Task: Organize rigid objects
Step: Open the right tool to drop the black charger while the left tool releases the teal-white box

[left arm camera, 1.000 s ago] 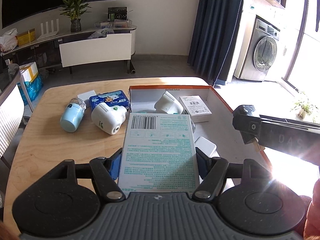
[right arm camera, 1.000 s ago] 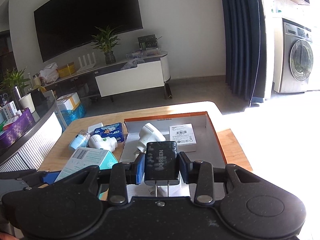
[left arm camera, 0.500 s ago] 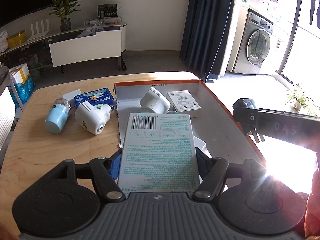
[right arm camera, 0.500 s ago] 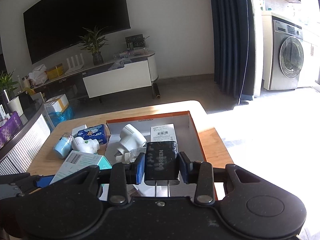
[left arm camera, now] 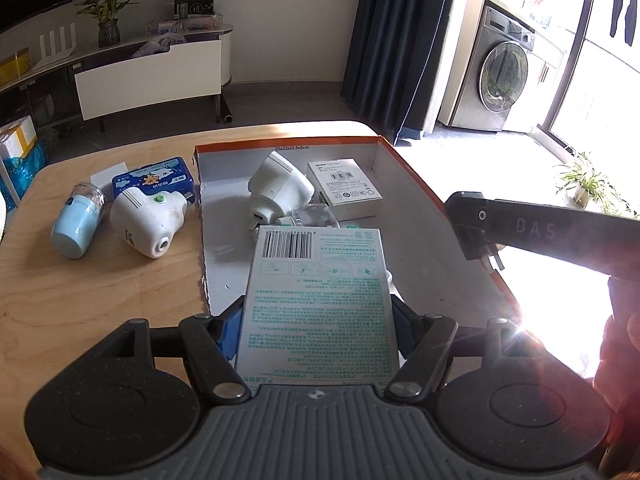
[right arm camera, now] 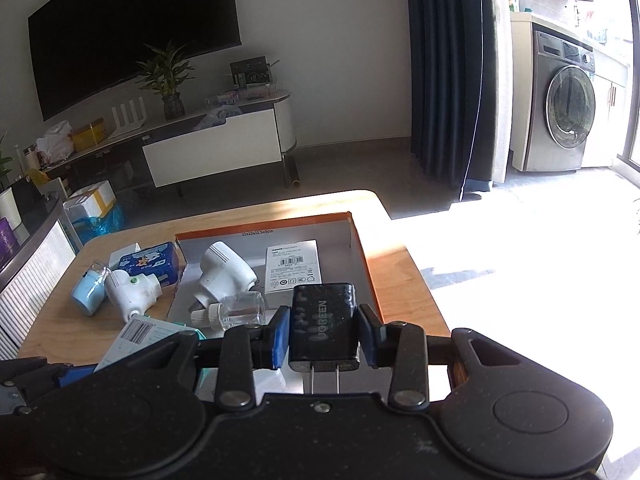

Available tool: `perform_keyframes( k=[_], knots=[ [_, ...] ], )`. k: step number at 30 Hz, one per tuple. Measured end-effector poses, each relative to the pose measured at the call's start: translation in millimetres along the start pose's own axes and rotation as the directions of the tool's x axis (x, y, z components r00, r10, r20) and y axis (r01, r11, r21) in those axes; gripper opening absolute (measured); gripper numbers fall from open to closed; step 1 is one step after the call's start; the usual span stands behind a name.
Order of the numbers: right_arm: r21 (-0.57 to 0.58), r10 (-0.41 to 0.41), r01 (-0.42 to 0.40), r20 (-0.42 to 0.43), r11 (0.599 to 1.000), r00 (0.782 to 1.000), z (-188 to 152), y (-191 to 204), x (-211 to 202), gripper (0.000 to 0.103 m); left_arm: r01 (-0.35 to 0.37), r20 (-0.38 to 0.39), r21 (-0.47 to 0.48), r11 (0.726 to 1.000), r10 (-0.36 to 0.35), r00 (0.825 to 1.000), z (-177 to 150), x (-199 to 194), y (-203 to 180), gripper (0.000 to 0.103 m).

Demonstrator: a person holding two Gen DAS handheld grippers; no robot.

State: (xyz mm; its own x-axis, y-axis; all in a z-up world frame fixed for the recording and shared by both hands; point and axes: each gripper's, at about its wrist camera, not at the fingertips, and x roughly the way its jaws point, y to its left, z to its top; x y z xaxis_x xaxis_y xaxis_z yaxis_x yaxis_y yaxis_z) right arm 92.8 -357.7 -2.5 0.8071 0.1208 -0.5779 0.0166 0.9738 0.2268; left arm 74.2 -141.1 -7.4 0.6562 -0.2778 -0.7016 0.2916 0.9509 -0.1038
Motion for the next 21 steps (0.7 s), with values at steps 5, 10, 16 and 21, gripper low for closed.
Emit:
perform_keyframes(
  k=[5, 10, 16, 21],
  knots=[
    [0.019, 0.005, -0.006, 0.024, 1.000, 1.000, 1.2, -5.3, -3.1, 0.046, 0.024, -0.011, 0.013, 1.000, -0.023, 1.000, -1.4, 4.0, -5.8, 0.071],
    [0.021, -0.003, 0.002, 0.053, 1.000, 0.999, 4.8, -5.9, -11.0, 0.046, 0.111, -0.036, 0.026, 0.993, -0.110, 0.993, -2.3, 8.5, -14.0, 0.072],
    [0.014, 0.006, -0.007, 0.066, 1.000, 0.998, 8.1, -2.9, -15.8, 0.046, 0.144, -0.027, 0.045, 0.989, -0.143, 0.989, -3.8, 5.3, -19.7, 0.080],
    [0.007, 0.020, -0.021, 0.065, 1.000, 0.998, 8.2, 4.2, -16.9, 0.055, 0.105, -0.008, 0.007, 0.994, -0.105, 0.994, 0.5, -1.1, -6.2, 0.081]
  ],
)
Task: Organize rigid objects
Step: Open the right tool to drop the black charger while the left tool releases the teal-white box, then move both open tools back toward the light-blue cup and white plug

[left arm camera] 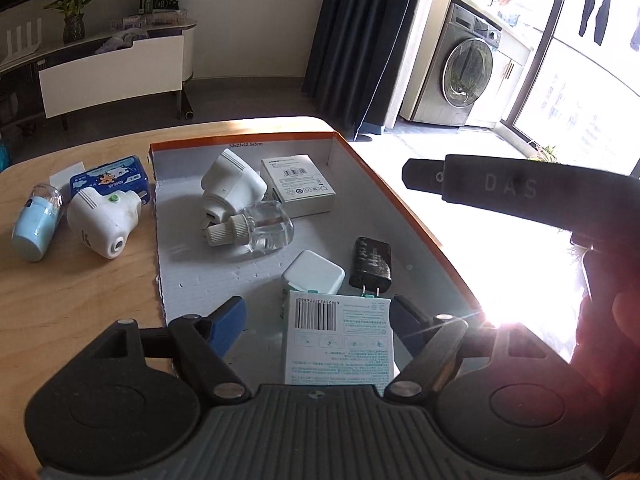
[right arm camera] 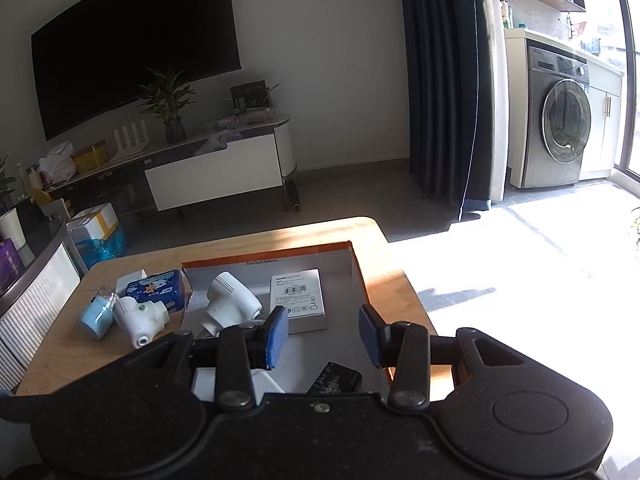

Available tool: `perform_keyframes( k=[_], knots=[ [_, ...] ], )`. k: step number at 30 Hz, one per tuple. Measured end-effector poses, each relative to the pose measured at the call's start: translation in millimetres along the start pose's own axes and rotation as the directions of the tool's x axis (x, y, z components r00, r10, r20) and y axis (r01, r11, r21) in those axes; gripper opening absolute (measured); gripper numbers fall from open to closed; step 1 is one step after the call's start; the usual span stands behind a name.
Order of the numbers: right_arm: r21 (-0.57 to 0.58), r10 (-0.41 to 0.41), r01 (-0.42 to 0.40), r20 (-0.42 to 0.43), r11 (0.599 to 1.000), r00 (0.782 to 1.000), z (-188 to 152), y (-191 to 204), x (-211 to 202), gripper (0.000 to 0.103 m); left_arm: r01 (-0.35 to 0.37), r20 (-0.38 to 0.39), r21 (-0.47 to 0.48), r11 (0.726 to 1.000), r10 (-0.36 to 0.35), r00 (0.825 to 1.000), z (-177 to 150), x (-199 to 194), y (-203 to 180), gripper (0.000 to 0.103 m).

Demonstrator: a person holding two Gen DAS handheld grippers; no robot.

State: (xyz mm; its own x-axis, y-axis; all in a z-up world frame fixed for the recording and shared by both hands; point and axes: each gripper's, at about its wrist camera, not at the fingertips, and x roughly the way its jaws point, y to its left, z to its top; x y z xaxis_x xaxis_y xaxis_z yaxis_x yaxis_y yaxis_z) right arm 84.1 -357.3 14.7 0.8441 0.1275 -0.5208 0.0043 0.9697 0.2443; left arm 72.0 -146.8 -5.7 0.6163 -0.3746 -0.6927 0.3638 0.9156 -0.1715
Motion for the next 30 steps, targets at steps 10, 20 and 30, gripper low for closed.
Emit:
perform_keyframes(
  k=[10, 20, 30],
  knots=[
    [-0.031, 0.042, -0.042, -0.019, 0.999, 0.999, -1.8, 26.6, 7.0, 0.077, -0.161, -0.004, -0.074, 0.984, 0.161, 0.987, 5.6, -14.1, 38.8, 0.086],
    [-0.084, 0.098, -0.103, -0.052, 0.991, 0.994, -4.8, 61.3, 16.9, 0.079, -0.235, -0.004, -0.146, 0.961, 0.237, 0.972, 3.8, -31.3, 77.5, 0.088],
    [-0.125, 0.143, -0.153, -0.086, 0.980, 0.986, -7.9, 90.9, 27.0, 0.080, -0.278, -0.008, -0.202, 0.939, 0.282, 0.959, 0.9, -42.7, 109.5, 0.088]
  ],
)
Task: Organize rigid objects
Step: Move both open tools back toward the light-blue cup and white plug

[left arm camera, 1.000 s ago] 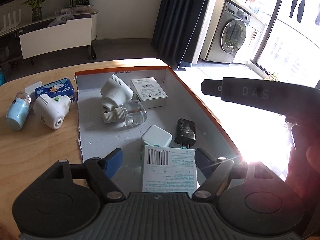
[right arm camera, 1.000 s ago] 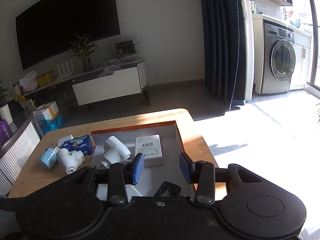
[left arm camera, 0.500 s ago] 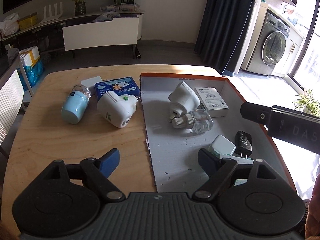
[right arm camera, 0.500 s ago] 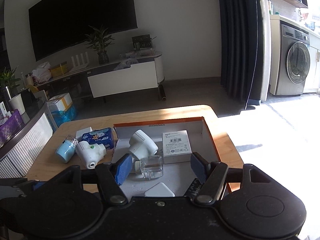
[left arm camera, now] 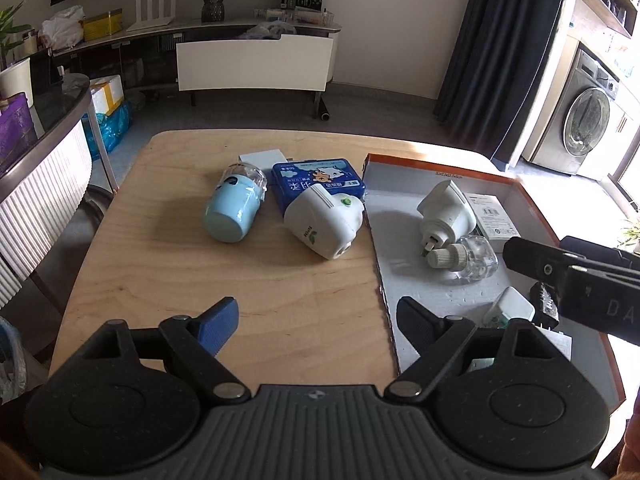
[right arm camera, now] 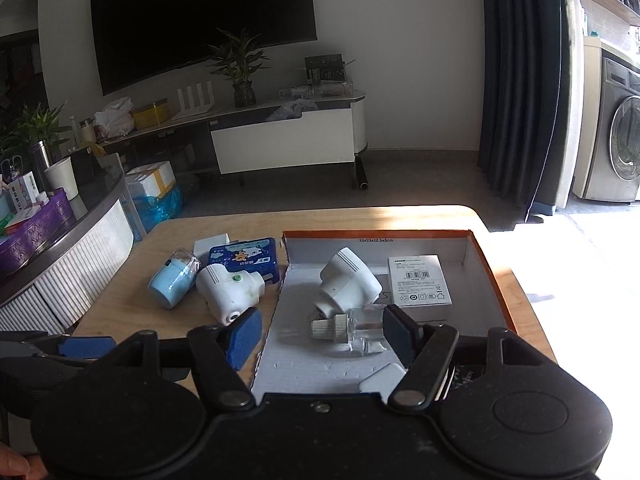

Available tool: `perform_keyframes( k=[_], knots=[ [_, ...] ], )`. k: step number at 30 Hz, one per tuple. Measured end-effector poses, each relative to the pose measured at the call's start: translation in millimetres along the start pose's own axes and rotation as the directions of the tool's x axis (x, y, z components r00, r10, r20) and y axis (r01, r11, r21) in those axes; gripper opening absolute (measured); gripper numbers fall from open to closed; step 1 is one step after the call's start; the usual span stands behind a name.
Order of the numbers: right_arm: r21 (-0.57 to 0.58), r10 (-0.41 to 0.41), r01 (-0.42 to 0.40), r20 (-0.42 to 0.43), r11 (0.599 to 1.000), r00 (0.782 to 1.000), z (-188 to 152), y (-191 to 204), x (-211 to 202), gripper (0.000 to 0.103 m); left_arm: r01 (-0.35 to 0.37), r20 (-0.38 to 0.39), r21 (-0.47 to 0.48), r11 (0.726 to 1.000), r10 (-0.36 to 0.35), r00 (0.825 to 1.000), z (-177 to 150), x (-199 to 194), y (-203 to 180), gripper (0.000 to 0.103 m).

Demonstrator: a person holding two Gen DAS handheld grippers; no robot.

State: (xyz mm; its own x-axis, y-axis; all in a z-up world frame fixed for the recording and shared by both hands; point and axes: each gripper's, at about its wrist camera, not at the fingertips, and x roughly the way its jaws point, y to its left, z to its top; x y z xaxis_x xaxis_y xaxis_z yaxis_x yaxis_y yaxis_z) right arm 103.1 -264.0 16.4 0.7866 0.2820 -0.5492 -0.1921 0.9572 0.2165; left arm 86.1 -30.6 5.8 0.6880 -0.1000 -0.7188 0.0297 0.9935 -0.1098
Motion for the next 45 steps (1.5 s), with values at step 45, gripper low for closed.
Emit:
perform_keyframes(
  k=[45],
  knots=[
    [-0.087, 0.095, -0.103, -0.101, 0.991, 0.990, -2.2, 62.7, 54.6, 0.082, -0.071, -0.026, -0.068, 0.995, 0.069, 0.997, 12.0, 28.9, 63.0, 0.092]
  ],
)
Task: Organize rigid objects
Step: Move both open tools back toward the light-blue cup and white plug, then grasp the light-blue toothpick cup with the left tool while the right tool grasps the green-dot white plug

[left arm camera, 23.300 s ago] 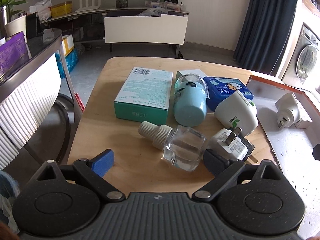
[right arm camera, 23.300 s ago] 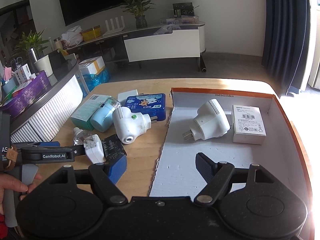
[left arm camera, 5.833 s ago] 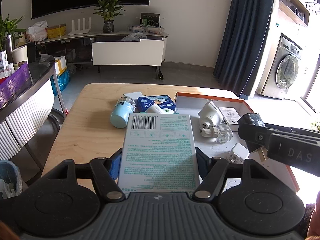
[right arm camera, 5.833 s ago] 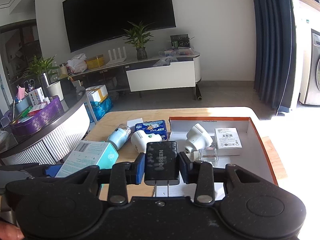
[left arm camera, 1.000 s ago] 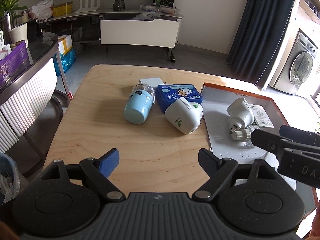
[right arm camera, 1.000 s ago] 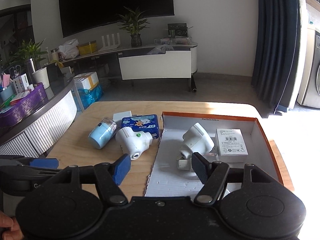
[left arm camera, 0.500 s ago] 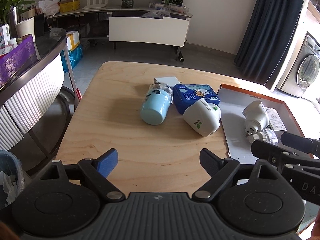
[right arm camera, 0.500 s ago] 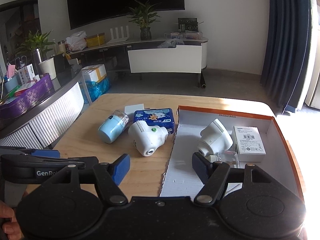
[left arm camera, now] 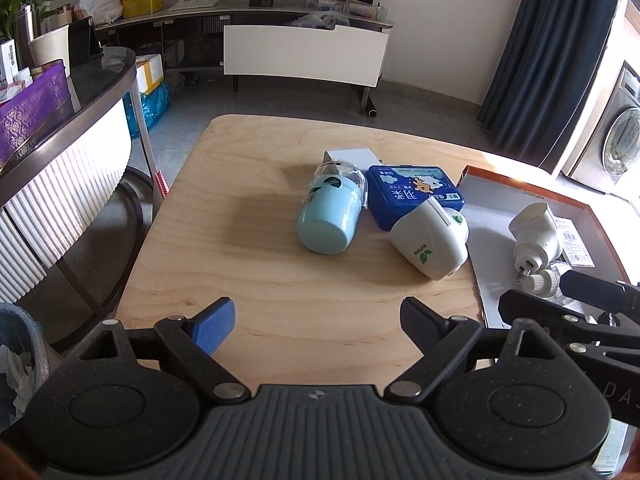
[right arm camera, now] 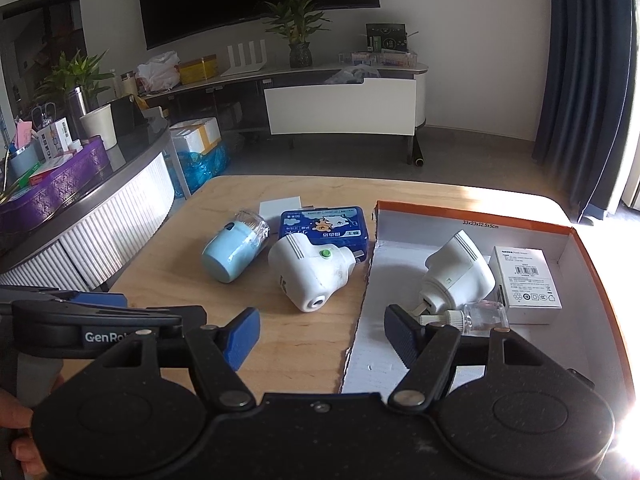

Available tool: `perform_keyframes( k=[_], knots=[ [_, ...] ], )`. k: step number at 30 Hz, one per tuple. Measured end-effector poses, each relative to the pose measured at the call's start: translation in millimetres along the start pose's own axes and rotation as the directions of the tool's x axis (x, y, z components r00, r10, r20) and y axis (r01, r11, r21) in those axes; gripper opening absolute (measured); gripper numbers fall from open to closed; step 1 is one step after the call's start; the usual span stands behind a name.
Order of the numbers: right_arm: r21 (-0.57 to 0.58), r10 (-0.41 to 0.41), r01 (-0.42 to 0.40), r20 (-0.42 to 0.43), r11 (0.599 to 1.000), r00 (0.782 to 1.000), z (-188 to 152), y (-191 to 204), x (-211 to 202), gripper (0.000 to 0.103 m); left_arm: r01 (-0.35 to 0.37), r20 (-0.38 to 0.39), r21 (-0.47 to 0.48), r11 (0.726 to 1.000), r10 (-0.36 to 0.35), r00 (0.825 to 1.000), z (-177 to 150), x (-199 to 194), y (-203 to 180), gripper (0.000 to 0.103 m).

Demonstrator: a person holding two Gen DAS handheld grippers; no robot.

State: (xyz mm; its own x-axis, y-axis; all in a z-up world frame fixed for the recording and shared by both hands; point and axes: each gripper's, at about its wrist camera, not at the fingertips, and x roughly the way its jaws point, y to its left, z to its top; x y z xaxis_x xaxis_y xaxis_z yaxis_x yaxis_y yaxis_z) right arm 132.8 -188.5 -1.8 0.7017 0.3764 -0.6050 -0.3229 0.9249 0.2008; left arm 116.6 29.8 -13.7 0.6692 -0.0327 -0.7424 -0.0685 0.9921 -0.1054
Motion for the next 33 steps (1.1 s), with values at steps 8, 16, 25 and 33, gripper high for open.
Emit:
perform_keyframes(
  k=[8, 16, 25, 33],
  knots=[
    [0.019, 0.018, -0.018, -0.008, 1.000, 1.000, 1.4, -0.3, 9.6, 0.082, 0.004, 0.008, 0.009, 1.000, -0.004, 1.000, 6.7, 15.0, 6.1, 0.096],
    [0.043, 0.033, -0.033, -0.004, 0.999, 0.999, 3.3, -6.5, 12.1, 0.082, 0.030, 0.008, 0.038, 0.999, -0.030, 1.000, 31.9, 55.9, 9.7, 0.098],
    [0.076, 0.053, -0.052, -0.017, 0.996, 0.998, 9.1, -14.7, 24.0, 0.083, 0.024, 0.002, 0.067, 0.997, -0.025, 1.000, 53.0, 93.3, 3.3, 0.098],
    [0.096, 0.091, -0.086, -0.041, 0.992, 0.995, 17.5, -14.4, 46.7, 0.087, 0.069, 0.054, 0.109, 0.992, -0.075, 0.996, 52.2, 90.1, -0.3, 0.048]
  ],
)
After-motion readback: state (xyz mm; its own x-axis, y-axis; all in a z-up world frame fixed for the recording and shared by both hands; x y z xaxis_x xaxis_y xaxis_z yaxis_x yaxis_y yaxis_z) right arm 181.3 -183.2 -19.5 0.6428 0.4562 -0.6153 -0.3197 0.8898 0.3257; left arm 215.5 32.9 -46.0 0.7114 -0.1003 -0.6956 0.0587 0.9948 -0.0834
